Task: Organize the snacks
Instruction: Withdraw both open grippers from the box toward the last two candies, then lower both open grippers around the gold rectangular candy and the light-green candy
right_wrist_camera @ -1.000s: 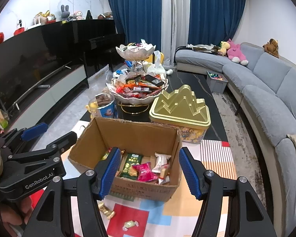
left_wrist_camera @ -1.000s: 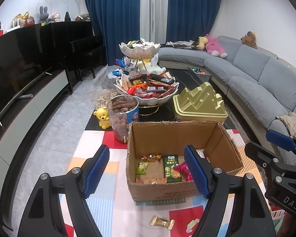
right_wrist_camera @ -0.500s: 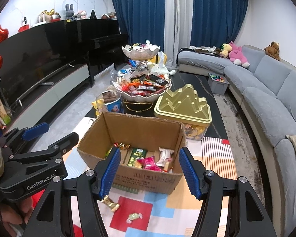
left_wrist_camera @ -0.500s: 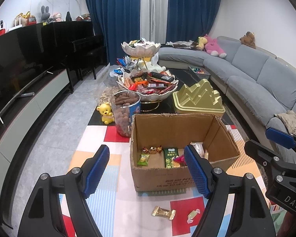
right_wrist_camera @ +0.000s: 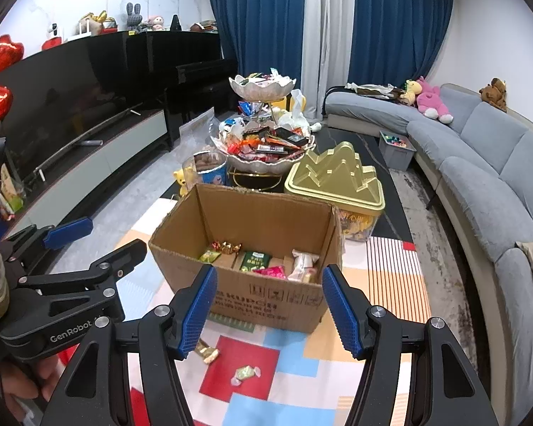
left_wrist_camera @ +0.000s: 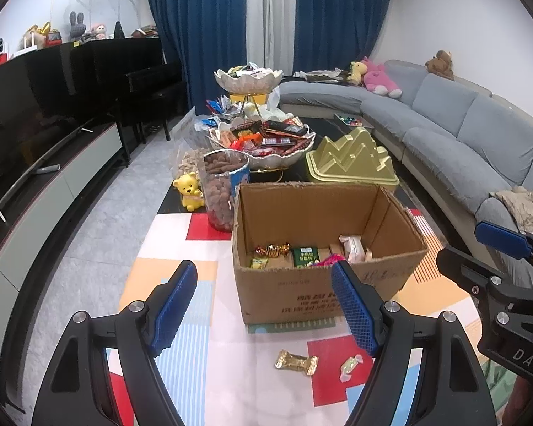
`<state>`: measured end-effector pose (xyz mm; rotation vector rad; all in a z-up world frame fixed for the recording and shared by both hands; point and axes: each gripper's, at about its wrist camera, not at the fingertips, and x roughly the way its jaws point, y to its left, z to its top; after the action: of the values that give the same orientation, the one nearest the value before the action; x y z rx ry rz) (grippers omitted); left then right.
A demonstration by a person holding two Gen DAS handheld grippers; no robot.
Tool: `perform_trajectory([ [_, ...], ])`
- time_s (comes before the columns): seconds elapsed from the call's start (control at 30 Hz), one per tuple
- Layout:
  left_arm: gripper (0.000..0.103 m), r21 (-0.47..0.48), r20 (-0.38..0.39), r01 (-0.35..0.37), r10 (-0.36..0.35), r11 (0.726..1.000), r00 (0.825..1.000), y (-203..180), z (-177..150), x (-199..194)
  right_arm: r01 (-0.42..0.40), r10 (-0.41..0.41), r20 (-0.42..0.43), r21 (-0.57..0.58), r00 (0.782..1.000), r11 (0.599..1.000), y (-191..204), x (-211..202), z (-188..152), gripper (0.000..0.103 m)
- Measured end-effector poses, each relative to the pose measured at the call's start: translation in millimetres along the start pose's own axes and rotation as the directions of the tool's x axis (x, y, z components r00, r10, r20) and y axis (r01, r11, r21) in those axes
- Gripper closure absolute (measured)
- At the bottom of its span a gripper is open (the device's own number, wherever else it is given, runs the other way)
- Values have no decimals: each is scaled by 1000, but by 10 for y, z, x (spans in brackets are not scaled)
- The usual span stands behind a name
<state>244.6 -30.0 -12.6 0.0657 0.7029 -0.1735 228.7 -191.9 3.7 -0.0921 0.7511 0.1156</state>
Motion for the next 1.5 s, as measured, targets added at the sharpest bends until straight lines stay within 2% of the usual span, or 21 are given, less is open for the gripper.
perform_trajectory([
  [0.67,25,88,-13,40,-39,995,999,-128,-511,34,-3,3,-9,0,1000,1000,5,4,-466,41],
  [1.0,25,168,-15,76,-75,983,997,-232,-884,139,-23,22,-31,-26,999,999,44,134,-772,41],
  [1.5,25,239,-46,132,-125,962,991,-290,-1186,364,-34,27,-80,-87,996,996,104,347,-1058,41],
])
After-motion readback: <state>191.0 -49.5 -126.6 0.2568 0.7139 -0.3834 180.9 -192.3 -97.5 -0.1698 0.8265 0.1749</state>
